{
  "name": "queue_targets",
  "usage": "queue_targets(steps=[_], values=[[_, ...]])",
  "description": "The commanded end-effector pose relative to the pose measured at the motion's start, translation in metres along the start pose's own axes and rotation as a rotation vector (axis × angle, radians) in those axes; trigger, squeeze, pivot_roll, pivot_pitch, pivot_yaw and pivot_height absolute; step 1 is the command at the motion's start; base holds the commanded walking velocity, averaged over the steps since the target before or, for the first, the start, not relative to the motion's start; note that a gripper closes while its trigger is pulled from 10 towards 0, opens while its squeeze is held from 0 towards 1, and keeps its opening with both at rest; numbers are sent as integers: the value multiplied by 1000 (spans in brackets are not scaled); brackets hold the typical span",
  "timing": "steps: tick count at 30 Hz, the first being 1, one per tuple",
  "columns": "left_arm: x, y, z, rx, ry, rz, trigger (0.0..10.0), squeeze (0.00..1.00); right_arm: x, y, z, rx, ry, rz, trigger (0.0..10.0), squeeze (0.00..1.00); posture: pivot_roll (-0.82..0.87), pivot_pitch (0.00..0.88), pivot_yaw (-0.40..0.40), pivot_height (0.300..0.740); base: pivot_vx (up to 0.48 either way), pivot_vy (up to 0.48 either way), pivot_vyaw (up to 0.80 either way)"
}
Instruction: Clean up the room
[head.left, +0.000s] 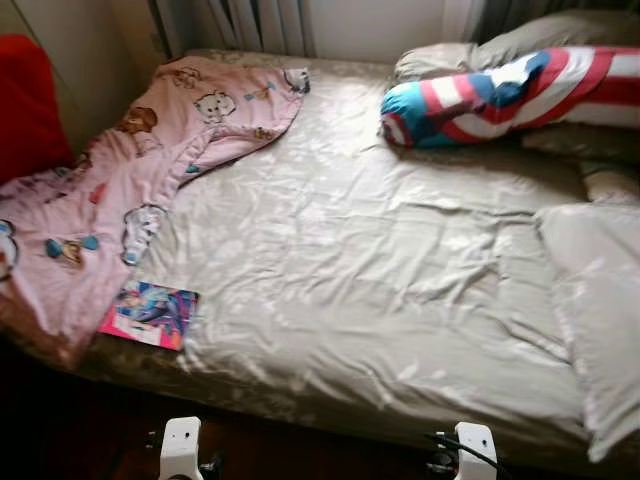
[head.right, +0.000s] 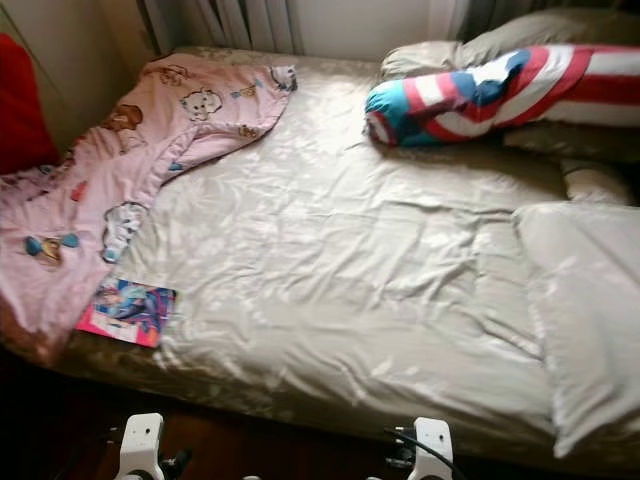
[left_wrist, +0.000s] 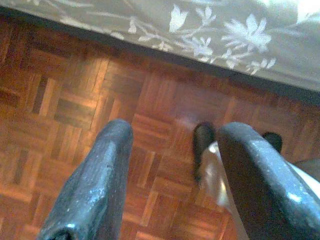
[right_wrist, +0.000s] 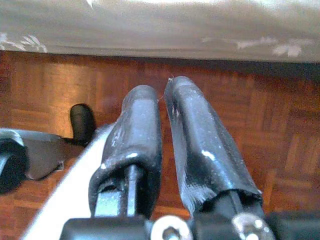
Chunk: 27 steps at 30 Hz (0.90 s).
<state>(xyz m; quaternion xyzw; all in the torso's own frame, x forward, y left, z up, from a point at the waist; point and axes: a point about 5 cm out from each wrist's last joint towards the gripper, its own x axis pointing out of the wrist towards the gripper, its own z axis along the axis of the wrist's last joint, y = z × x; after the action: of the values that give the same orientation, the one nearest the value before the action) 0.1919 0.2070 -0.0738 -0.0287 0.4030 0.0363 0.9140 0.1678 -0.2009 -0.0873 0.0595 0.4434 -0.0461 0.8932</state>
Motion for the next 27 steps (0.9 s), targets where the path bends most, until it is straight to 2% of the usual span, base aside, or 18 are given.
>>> queue_targets(steps=[1,4,8,15,27], values=[[-2,6,-6,-3,27,17,10000,0,-1,-1,-6,5,20,-1,10000,0,31,147,2,740,0,454,0],[-2,6,-6,0,28,18,10000,0,-3,-9,-6,2,19,-11,10000,0,30,133,3,740,0,451,0],[-2,6,-6,1,28,18,10000,0,-4,-12,-6,-1,19,-15,10000,0,30,127,3,740,0,451,0],[-2,6,-7,5,30,17,10000,0,-3,-6,-8,-7,21,-5,10000,0,34,114,5,740,0,451,0],[-2,7,-7,5,31,20,10000,0,-3,-8,-6,-8,21,-2,10000,0,39,119,5,740,0,452,0]])
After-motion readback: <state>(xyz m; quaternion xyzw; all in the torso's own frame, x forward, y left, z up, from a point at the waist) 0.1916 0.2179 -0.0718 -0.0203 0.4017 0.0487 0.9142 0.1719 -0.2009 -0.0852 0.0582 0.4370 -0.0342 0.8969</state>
